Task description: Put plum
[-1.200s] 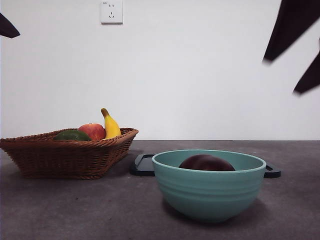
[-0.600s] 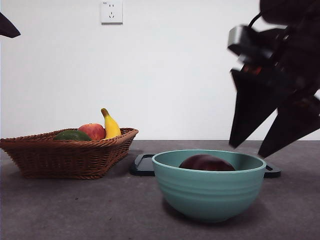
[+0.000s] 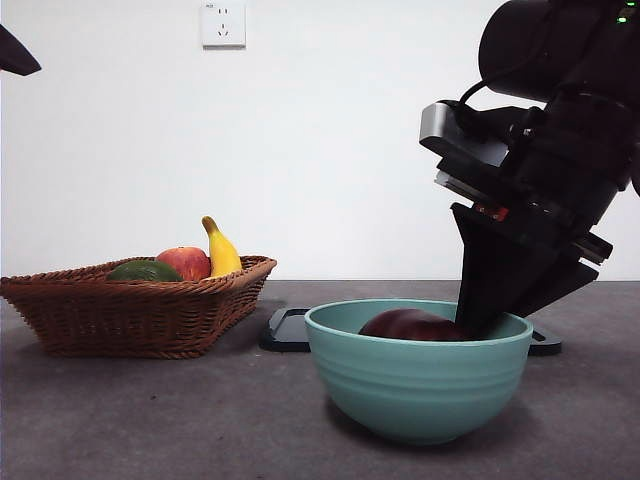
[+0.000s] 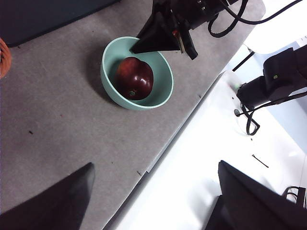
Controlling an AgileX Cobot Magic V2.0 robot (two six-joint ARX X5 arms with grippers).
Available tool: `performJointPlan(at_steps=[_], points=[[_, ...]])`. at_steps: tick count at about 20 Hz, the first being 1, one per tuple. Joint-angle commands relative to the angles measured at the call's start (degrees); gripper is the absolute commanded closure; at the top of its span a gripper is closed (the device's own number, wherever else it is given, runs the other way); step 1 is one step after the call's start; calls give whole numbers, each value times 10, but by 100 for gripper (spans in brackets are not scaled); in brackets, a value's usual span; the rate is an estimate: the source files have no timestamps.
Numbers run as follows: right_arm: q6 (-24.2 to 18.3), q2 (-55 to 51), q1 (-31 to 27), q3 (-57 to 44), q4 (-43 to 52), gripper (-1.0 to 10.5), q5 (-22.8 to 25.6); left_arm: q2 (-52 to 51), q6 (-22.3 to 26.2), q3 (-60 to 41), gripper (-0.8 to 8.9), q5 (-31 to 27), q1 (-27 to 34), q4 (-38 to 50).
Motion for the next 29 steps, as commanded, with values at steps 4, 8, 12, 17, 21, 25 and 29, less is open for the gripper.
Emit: performJointPlan(at_steps=[4, 8, 12, 17, 21, 25, 29], points=[[20, 2, 4, 15, 1, 935, -15, 3, 11, 4, 409, 4, -4, 6], [25, -1, 1, 67, -36, 935, -11, 3, 11, 4, 409, 4, -4, 7], [25, 3, -19, 124, -50, 935, 15, 3, 11, 4, 409, 4, -4, 14], [6, 73, -69, 228, -86, 935, 19, 3, 11, 4, 409, 4, -4, 16], [-2, 168, -98, 321, -89, 935, 21, 3, 11, 4, 409, 4, -4, 16], [-5, 243, -110, 365, -81, 935, 22, 3, 11, 4, 409, 4, -4, 16], [-5, 274, -119, 365, -52, 935, 35, 3, 11, 4, 409, 4, -4, 16]])
